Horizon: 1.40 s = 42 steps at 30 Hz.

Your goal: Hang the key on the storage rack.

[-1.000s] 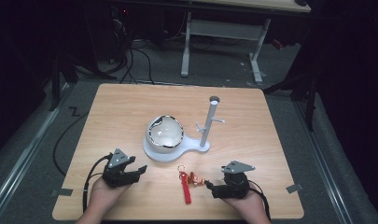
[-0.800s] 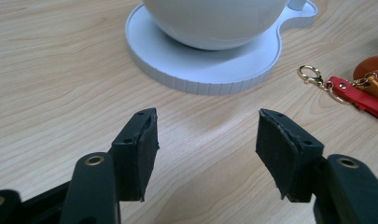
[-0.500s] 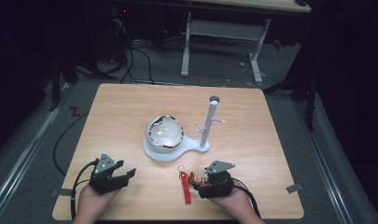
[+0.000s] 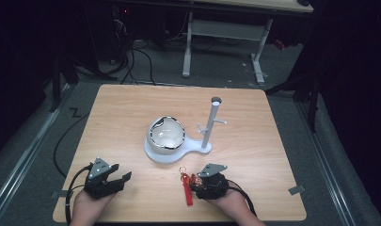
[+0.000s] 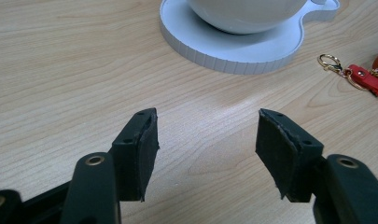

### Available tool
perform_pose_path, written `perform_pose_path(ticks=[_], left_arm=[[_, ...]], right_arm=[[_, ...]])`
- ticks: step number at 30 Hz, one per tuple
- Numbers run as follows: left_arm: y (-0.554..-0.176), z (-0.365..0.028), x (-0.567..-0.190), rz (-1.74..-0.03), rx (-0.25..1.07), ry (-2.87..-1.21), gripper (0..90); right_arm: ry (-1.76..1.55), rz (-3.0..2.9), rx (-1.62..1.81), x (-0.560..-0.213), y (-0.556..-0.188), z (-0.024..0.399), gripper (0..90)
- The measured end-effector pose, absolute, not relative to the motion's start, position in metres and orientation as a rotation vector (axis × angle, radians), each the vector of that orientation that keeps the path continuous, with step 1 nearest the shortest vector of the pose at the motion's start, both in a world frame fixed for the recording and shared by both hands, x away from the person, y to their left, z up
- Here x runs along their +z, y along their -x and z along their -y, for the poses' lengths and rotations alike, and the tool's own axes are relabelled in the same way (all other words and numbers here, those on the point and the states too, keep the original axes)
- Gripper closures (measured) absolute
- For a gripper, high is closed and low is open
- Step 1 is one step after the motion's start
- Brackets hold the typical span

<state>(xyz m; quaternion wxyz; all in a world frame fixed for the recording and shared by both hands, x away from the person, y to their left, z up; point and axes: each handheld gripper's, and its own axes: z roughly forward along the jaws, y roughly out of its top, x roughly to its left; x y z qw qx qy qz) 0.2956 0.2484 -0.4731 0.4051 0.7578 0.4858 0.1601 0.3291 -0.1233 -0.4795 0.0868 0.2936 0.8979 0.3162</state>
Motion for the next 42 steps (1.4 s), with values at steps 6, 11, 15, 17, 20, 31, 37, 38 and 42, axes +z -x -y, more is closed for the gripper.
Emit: perform_pose_path(ticks=[6, 11, 15, 17, 20, 31, 37, 38, 42], left_arm=[[-0.296, -0.248, -0.473, -1.224, 0.402, -1.915, 39.4], [-0.297, -0.246, -0.473, -1.215, 0.402, -1.920, 39.4], [-0.299, -0.243, -0.472, -1.203, 0.402, -1.920, 39.4], [-0.302, -0.240, -0.472, -1.192, 0.397, -1.924, 39.4], [-0.305, -0.235, -0.472, -1.177, 0.390, -1.933, 39.4], [-0.319, -0.216, -0.473, -1.127, 0.368, -1.959, 39.4], [-0.327, -0.208, -0.472, -1.096, 0.357, -1.959, 39.5], [-0.327, -0.207, -0.471, -1.096, 0.360, -1.956, 39.5], [-0.329, -0.208, -0.469, -1.092, 0.358, -1.938, 39.6]], right_arm=[[-0.882, -2.685, 0.941, -0.479, -0.329, 0.124, 46.4], [-0.892, -2.673, 0.969, -0.475, -0.327, 0.125, 46.5], [-0.921, -2.638, 0.993, -0.470, -0.326, 0.131, 46.5], [-0.944, -2.613, 1.000, -0.466, -0.325, 0.137, 46.6], [-0.964, -2.578, 1.006, -0.462, -0.324, 0.146, 46.6], [-1.050, -2.479, 1.008, -0.451, -0.317, 0.175, 46.6], [-1.110, -2.419, 0.972, -0.447, -0.314, 0.199, 46.6], [-1.121, -2.413, 0.964, -0.447, -0.314, 0.203, 46.6], [-1.179, -2.377, 0.917, -0.447, -0.315, 0.226, 46.6]])
